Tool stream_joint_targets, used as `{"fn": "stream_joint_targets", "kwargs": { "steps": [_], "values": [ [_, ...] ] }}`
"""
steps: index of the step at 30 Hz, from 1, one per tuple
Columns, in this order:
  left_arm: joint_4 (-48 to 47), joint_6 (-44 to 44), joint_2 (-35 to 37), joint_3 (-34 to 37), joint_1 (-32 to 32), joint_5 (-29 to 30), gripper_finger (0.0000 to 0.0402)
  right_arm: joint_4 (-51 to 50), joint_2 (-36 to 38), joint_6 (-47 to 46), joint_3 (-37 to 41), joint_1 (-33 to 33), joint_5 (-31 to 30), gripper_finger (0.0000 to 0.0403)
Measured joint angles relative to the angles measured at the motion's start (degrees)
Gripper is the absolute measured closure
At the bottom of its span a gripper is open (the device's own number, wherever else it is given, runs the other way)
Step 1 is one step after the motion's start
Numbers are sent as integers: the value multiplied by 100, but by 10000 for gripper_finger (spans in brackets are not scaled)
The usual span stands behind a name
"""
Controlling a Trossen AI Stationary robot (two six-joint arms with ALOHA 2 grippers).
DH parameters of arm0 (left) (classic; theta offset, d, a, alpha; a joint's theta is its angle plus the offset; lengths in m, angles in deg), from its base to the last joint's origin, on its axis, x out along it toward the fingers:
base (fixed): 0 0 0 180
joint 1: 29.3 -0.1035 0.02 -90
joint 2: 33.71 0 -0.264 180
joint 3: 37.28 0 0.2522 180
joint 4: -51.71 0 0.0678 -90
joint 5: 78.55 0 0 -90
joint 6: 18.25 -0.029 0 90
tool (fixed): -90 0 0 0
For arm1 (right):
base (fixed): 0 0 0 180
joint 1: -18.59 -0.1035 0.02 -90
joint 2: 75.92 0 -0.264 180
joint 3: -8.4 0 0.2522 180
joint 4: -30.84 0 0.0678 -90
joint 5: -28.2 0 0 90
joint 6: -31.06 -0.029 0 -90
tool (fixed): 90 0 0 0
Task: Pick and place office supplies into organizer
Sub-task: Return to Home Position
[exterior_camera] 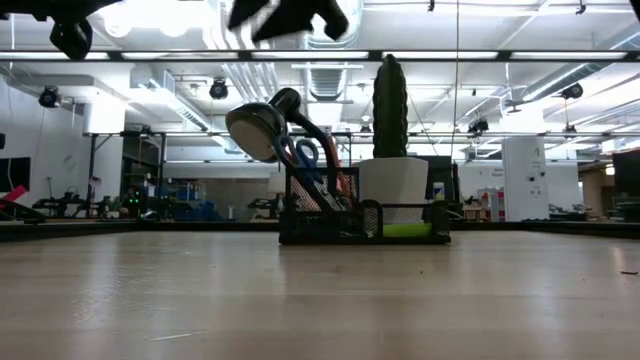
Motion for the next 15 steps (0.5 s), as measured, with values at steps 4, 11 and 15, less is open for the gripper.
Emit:
{"fn": "stream_joint_targets", "kwargs": {
  "steps": [4,11,15],
  "values": [
    [2,-184,2,0,-2,1,402,6,579,580,69,26,2234,265],
    [364,-289,4,0,0,-1,402,160,1761,984,593,19,3276,310],
    [836,-292,21,0,-1,0,402,999,2743,1255,1585,10,3586,336]
  ]
}}
